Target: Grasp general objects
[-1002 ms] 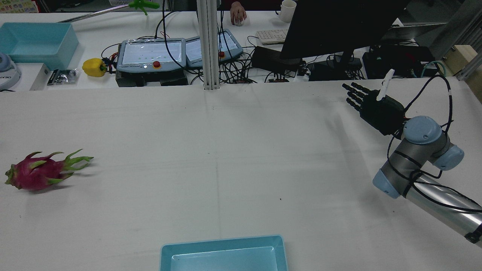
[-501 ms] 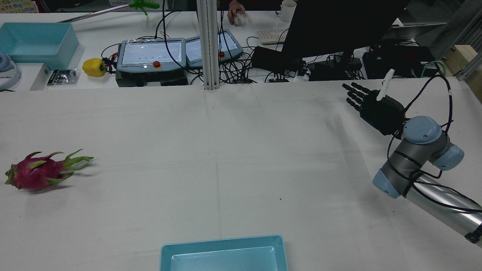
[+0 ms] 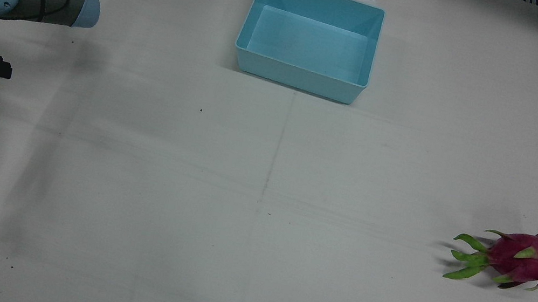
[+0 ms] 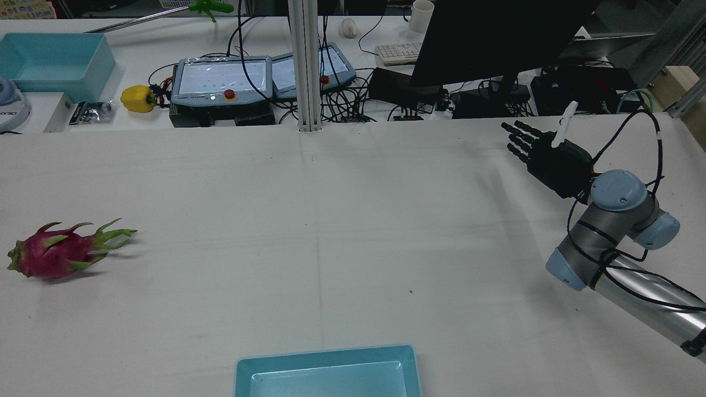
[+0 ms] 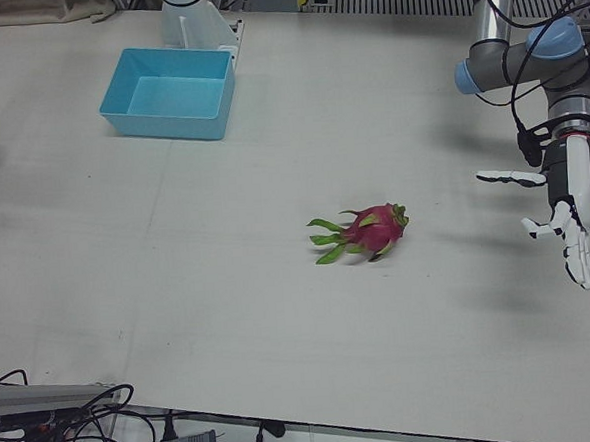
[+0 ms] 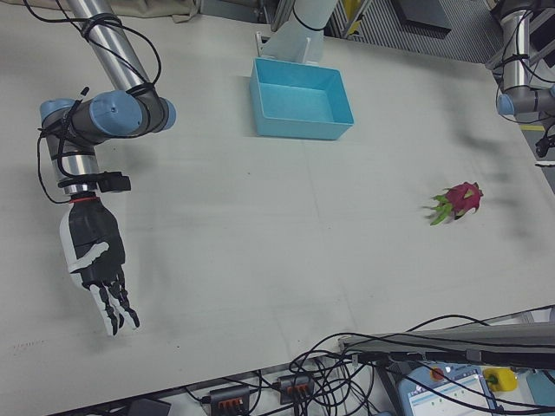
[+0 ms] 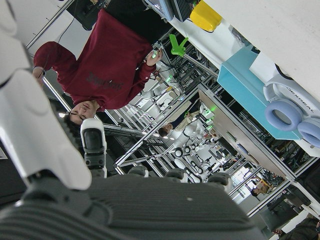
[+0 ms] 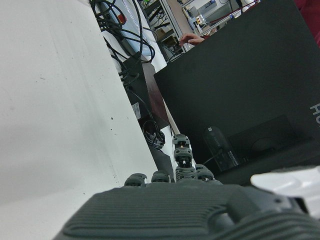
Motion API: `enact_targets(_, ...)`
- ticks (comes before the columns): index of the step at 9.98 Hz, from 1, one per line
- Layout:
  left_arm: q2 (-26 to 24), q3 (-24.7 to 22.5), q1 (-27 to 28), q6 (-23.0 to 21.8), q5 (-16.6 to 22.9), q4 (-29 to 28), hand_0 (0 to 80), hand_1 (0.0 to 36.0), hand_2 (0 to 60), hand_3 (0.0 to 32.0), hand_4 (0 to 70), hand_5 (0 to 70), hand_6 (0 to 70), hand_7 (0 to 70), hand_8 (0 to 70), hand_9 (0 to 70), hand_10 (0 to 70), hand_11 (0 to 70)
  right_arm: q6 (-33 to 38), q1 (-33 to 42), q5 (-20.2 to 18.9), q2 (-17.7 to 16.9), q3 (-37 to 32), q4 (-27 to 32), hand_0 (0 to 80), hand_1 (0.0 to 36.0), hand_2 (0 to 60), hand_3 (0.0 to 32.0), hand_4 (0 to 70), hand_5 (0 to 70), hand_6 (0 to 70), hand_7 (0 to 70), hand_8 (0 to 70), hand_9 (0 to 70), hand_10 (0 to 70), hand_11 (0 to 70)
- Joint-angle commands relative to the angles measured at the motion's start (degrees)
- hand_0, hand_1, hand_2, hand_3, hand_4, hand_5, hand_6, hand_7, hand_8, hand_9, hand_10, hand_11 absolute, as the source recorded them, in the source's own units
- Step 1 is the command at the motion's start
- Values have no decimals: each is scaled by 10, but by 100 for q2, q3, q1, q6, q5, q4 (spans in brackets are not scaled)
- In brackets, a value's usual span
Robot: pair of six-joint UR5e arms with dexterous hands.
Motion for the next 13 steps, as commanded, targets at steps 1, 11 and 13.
enact_targets(1,-3,36,1,-1,-6,-59,509,178,140,232,15,0,0,0,0,0,0,0,0,0,-7,0,0,0,0,0,0,0,0,0,0,0,0,0,0,0)
enact_targets(11,6,45,-8,8,-33,-165,514,189,166,218,37,0,0,0,0,0,0,0,0,0,2,0,0,0,0,0,0,0,0,0,0,0,0,0,0,0)
enact_targets(13,14,45,-17,17,-33,-191,515,188,151,216,29,0,0,0,0,0,0,0,0,0,2,0,0,0,0,0,0,0,0,0,0,0,0,0,0,0)
